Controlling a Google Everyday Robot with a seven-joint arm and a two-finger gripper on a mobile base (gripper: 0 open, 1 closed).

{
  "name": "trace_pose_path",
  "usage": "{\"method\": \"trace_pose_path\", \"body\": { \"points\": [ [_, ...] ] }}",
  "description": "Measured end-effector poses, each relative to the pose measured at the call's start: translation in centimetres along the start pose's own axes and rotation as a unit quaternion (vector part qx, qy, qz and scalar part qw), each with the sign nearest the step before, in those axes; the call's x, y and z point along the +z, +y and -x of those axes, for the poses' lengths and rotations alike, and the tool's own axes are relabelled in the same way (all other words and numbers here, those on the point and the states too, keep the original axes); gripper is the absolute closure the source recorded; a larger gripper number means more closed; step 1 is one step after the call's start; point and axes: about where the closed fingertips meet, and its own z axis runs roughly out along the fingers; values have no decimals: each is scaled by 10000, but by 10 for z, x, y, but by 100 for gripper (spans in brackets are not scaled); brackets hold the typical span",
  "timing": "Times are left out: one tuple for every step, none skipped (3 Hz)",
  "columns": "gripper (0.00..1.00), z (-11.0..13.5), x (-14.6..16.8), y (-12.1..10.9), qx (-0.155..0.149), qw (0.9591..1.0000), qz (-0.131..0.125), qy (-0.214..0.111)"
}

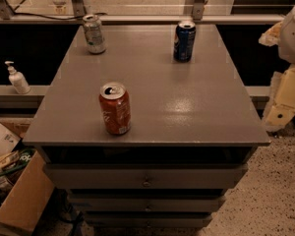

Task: Knock pepsi can over

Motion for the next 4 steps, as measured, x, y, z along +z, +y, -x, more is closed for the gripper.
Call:
{"method": "trace_pose_path", "body": {
  "points": [
    [0,0,0,0,0,10000,-1,-1],
    [0,-3,4,1,24,9998,68,-168],
    [0,-6,17,-9,126,9986,-12,-508],
    [0,-8,39,-31,323,9956,-264,-838]
  ]
}}
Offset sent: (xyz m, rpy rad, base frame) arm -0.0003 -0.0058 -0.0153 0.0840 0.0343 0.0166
